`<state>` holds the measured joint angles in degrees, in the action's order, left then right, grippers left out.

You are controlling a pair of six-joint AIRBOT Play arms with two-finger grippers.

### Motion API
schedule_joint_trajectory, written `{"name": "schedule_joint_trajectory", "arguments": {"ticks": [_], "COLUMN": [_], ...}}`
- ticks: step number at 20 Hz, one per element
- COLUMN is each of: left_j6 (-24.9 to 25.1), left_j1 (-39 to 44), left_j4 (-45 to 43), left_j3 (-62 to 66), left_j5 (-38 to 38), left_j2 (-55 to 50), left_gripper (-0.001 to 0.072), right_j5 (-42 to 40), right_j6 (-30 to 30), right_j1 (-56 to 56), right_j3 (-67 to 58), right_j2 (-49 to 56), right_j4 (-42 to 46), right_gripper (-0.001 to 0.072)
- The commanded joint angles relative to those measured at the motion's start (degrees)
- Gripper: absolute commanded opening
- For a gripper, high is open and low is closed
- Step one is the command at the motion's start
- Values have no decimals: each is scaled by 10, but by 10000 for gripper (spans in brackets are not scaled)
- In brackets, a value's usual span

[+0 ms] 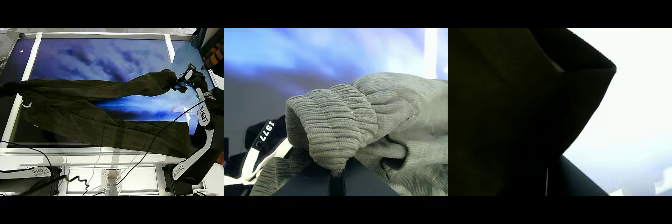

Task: Fold the clothes and pants, and hang the long-sleeved shirts on hangers.

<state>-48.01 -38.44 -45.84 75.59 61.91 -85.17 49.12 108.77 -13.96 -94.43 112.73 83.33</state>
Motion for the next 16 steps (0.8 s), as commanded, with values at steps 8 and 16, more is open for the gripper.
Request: {"name": "schedule_joint_trajectory", "arguments": {"ticks": [8,16], "left_j6": [0,0], "left_j1": [-5,-16], "left_j4": [65,65], "left_j3": [2,2], "left_j5": [-33,-183], "left_j2": [31,124], "left_gripper": [47,47], "right_j5": [70,-35], "right_j6": [-75,-163], "right_j1": [1,0], "right_j3": [-156,-219], "right_j2": [-57,-158], "right_j4": [8,9], "right_gripper": [15,16]}}
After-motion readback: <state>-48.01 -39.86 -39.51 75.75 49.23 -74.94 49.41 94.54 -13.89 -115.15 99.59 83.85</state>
